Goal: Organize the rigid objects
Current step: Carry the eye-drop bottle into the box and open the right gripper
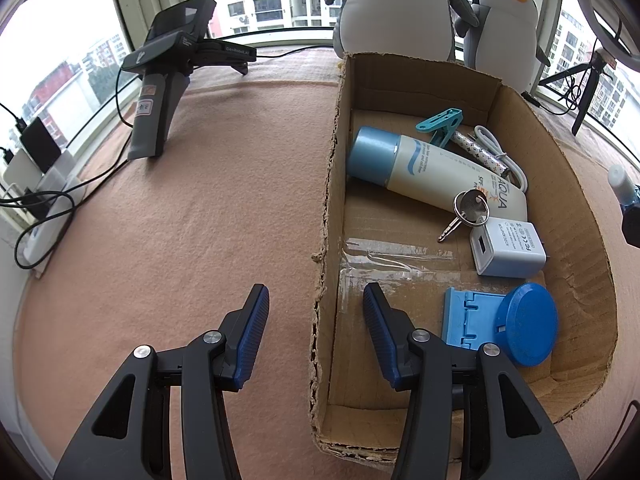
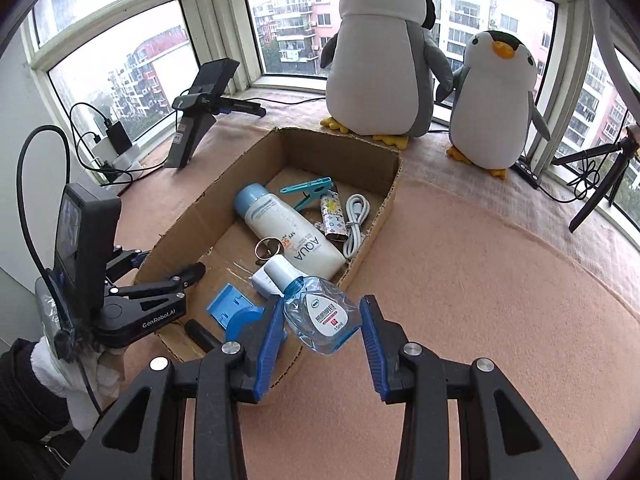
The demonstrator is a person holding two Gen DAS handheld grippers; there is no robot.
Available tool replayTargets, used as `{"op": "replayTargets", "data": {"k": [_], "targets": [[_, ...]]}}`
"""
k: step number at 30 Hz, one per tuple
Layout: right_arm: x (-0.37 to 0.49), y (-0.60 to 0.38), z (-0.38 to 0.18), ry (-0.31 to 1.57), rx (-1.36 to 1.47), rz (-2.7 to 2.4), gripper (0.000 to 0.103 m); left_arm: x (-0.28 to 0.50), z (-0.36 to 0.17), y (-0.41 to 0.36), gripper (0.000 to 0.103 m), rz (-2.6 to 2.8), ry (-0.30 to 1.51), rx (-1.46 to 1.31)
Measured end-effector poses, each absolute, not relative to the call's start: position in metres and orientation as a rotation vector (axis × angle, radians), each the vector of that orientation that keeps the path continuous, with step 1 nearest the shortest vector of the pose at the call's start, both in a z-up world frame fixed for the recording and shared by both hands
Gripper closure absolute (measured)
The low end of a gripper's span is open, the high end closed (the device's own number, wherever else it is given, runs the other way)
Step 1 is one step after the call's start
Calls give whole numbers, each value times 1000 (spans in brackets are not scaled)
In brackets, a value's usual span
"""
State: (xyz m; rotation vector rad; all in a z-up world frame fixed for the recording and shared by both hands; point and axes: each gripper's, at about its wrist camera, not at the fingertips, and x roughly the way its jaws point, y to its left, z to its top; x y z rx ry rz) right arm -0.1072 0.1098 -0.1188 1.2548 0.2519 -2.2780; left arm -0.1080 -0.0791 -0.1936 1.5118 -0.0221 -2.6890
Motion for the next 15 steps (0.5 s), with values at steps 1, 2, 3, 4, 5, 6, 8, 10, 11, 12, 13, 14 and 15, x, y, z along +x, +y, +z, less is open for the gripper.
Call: {"op": "replayTargets", "data": {"k": [1, 2, 3, 4, 5, 6, 8, 10, 11, 12, 13, 14, 15], "targets": [[-109, 104, -120, 255, 1253, -2274, 68, -108, -194, -79, 54, -2689, -22, 1512], [-111, 98, -121, 256, 1255, -2269, 68, -108, -194, -79, 54, -2689, -21, 1511], [-113, 93, -123, 257, 1256, -2260, 68, -108, -194, -79, 54, -2689, -22, 1511], [-114, 88, -125, 255, 1258, -2255, 68, -108, -194, -79, 54, -2689, -22, 1511], [-116, 83, -126, 257, 1259, -2250, 68, -108, -193, -79, 54, -2688, -21, 1511], [-117, 79, -127, 261, 1259, -2248, 68, -108, -194, -79, 54, -2688, -19, 1511], [-119, 73, -130, 268, 1264, -2240, 68, -107, -194, -79, 54, -2688, -18, 1511], [-123, 69, -131, 263, 1271, -2236, 68, -106, -195, -79, 54, -2688, -16, 1511], [-126, 67, -132, 256, 1275, -2235, 68, -106, -195, -78, 54, -2688, -15, 1511], [-129, 65, -132, 249, 1280, -2232, 68, -106, -195, -79, 54, -2688, -15, 1511], [-132, 63, -133, 243, 1286, -2229, 68, -106, -195, -78, 54, -2689, -15, 1511], [-135, 60, -134, 238, 1293, -2227, 68, -106, -195, -78, 54, -2689, -15, 1511], [-138, 58, -136, 236, 1300, -2225, 68, -106, -195, -79, 54, -2688, -15, 1512]]}}
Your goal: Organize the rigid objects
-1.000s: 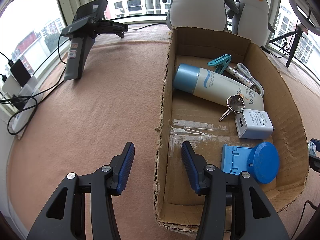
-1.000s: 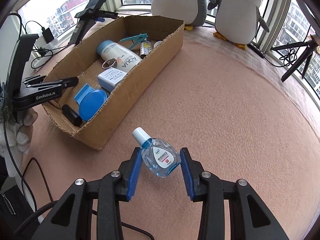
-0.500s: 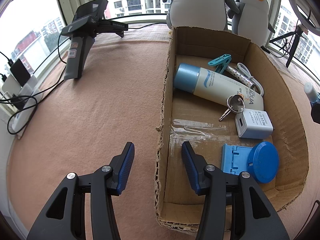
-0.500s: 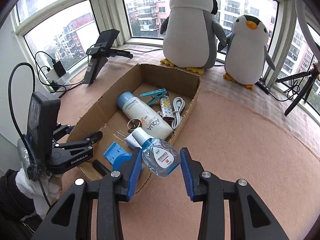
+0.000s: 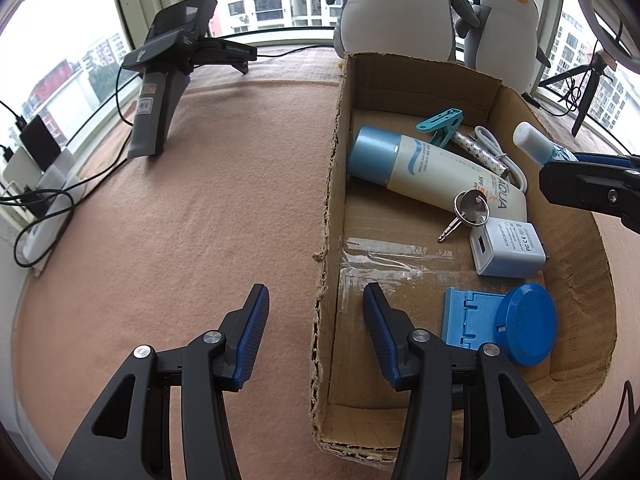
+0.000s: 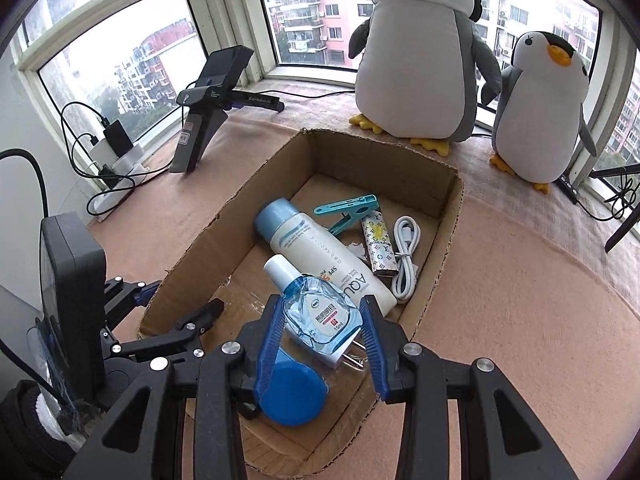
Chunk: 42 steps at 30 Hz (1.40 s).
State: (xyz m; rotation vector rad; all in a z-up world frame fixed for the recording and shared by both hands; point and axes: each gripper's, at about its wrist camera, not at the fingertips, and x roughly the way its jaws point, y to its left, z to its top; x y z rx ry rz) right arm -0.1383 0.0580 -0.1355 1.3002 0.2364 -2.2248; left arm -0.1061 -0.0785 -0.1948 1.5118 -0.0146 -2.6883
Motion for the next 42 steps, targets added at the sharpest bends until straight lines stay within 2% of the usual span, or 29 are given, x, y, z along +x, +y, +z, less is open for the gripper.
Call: {"op": "replayTargets", "data": {"k": [17, 19, 21, 34, 42], "targets": [[-167, 31, -149, 233, 1344, -2198, 67, -106, -195, -79, 54, -2689, -14, 1513], [-168, 30, -148, 237, 1342, -2201, 60, -106, -195, -79, 54, -2688, -12, 1513], [-168, 31, -146, 241, 1335, -2211, 45, -106, -195, -79, 54, -2688, -11, 1513], [-159, 52, -136, 210, 1335, -2261, 44, -104, -194, -77, 54, -2688, -13, 1510], [-138, 78, -115, 160, 1293, -2331, 37, -94, -175, -75, 54, -2710, -20, 1457]]}}
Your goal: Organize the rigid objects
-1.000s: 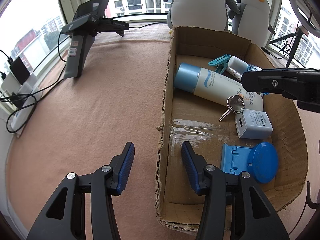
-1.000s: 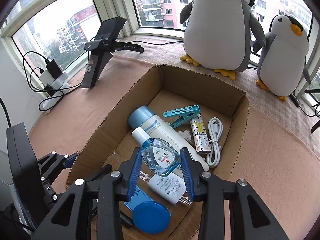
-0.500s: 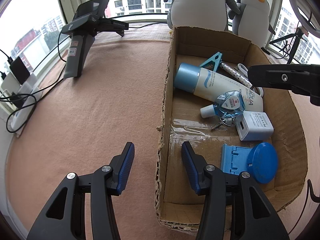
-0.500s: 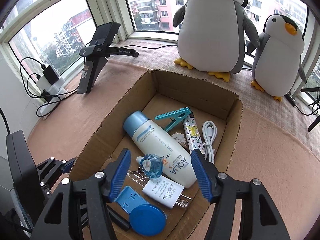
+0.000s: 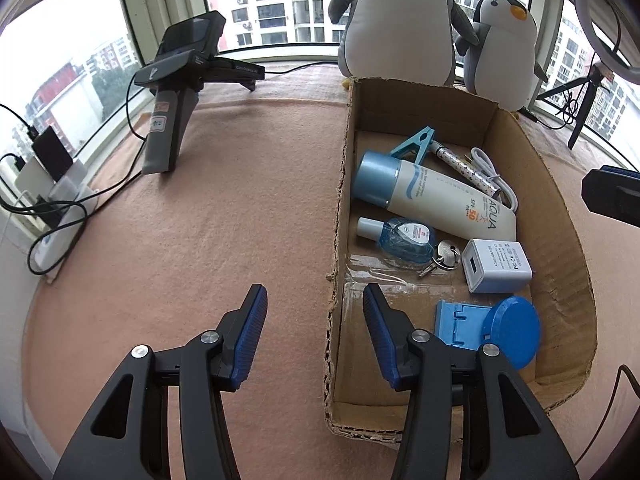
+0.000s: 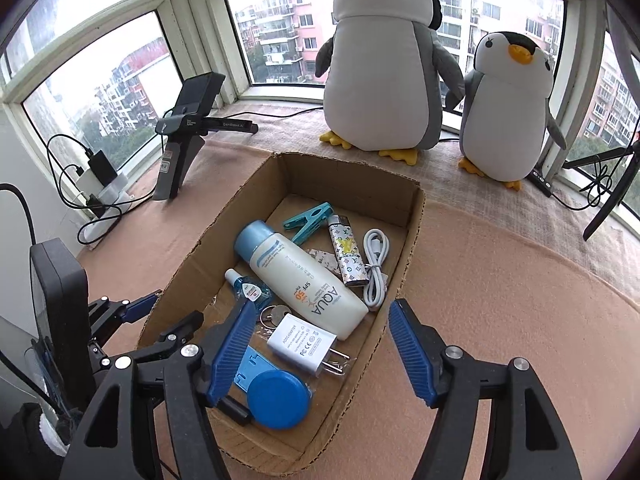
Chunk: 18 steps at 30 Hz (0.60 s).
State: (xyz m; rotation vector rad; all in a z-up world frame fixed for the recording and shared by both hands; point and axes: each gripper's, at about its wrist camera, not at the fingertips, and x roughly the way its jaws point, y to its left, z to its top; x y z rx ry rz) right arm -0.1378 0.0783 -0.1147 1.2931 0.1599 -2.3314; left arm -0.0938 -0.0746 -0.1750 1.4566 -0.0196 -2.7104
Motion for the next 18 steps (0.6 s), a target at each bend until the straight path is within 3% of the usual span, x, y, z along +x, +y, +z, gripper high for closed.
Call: {"op": "replayTargets", "data": {"k": [18], "targets": [[-64, 137, -46, 47, 1157, -2516, 29, -52, -82, -57, 42, -2883, -52, 1276]]}}
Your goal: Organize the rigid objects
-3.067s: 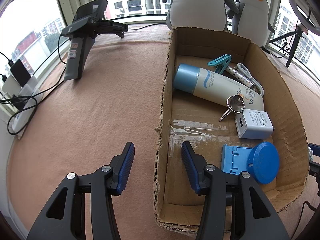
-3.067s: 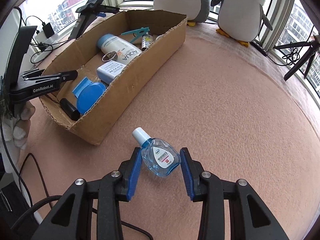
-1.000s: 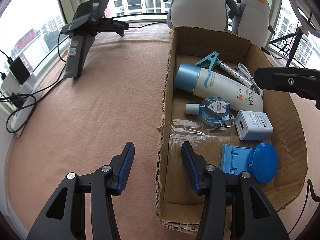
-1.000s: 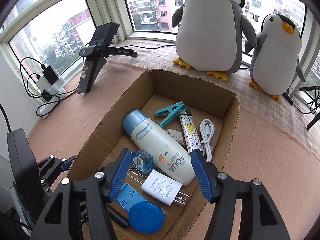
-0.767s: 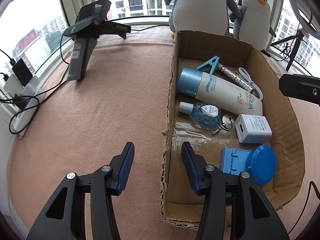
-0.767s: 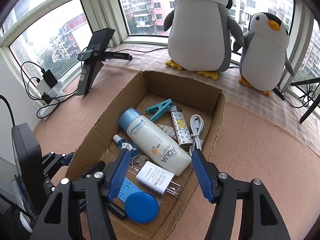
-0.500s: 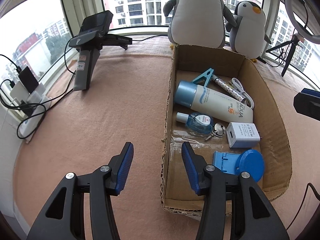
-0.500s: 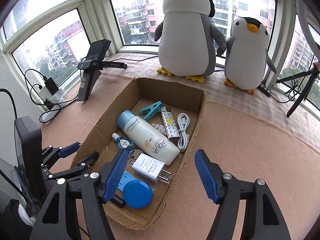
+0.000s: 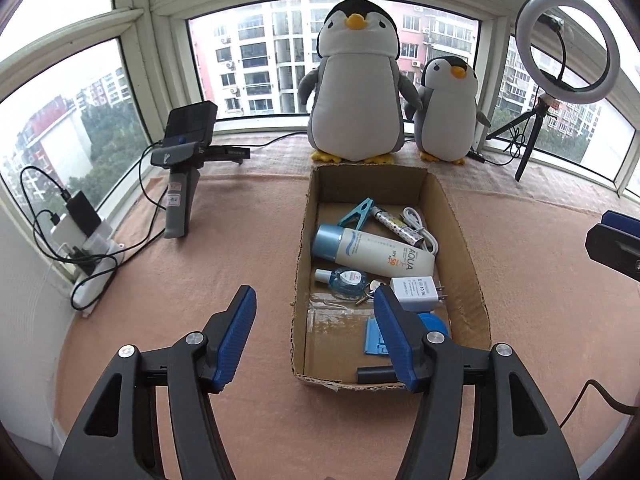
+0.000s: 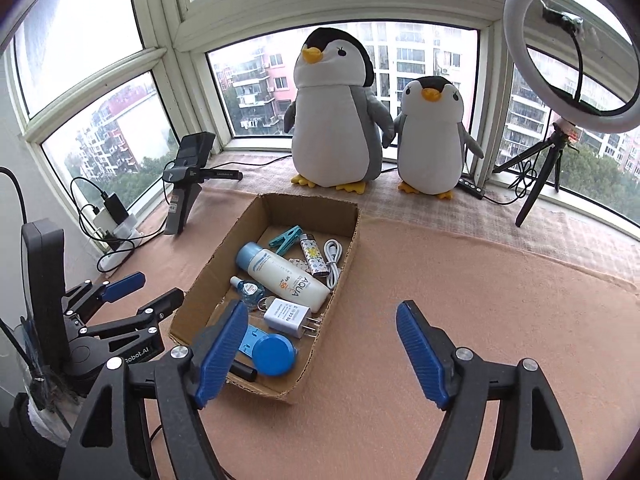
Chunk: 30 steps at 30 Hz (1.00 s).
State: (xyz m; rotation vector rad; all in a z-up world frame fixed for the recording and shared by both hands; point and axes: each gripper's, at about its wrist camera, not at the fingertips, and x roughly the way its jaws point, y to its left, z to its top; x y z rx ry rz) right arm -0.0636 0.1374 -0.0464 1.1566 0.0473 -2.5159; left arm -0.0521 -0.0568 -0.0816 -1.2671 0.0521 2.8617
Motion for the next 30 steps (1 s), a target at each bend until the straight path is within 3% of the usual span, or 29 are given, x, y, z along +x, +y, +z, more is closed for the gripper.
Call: {"op": "replayTargets", "data": {"k": [4, 12, 15, 30], "targets": [[-46, 146, -36, 33, 1128, -2557, 26, -42, -67, -55, 41, 2855, 45, -1232], [-17, 159, -35, -11, 1118, -2616, 23, -23, -53, -50, 27, 2841, 43, -1193], [-11, 163, -37, -27, 1129, -2643, 17, -20, -52, -48, 27, 2832, 46, -1195], [1, 166, -34, -5, 1106, -2691, 16, -13, -46, -49, 25, 2841, 32, -1179]]}}
